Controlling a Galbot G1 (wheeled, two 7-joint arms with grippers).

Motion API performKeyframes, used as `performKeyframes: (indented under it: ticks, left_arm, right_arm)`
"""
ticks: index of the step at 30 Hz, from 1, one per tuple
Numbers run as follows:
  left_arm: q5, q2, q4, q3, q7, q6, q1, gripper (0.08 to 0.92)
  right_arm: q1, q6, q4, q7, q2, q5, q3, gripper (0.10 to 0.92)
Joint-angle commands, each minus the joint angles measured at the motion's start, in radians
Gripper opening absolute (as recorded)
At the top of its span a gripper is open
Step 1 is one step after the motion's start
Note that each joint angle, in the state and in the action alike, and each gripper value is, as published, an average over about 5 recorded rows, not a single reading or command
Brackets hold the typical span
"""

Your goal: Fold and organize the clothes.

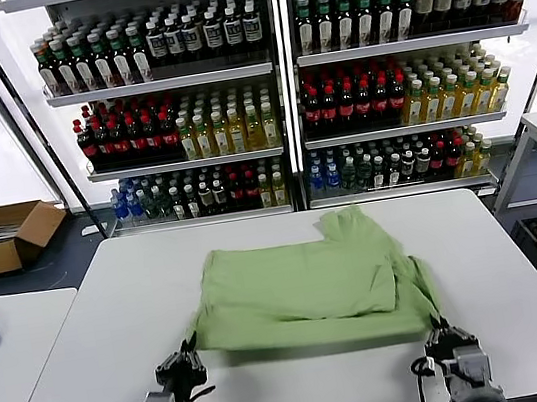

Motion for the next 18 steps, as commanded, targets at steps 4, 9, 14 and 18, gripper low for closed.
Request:
performKeyframes:
  ticks: [4, 9, 14, 18]
  left_arm:
    - [0.048, -0.035, -0.134, 0.056, -0.026, -0.041, 0.272, 0.086]
    - [0.028, -0.044, -0.242, 0.068, -0.036, -0.033, 0.253, 0.174]
    - [0.007, -0.068, -0.337, 0.100, -0.024, -0.048, 0.182, 0.321]
    - [-0.004, -0.076, -0.282, 0.062, 0.021, -0.069, 0.023, 0.434]
  right_arm:
    - [-0.169, 0.007, 0.105, 0.089, 0.003, -0.020, -0.047, 0.238]
    - [-0.147, 0.001, 0.221, 0.085, -0.008, 0.029, 0.041, 0.377]
    - [-0.073, 0.024, 0.282, 0.065, -0.014, 0.074, 0.129, 0.524]
    - [0.088, 0.088, 0.160, -0.026, -0.032, 0.103, 0.158, 0.637]
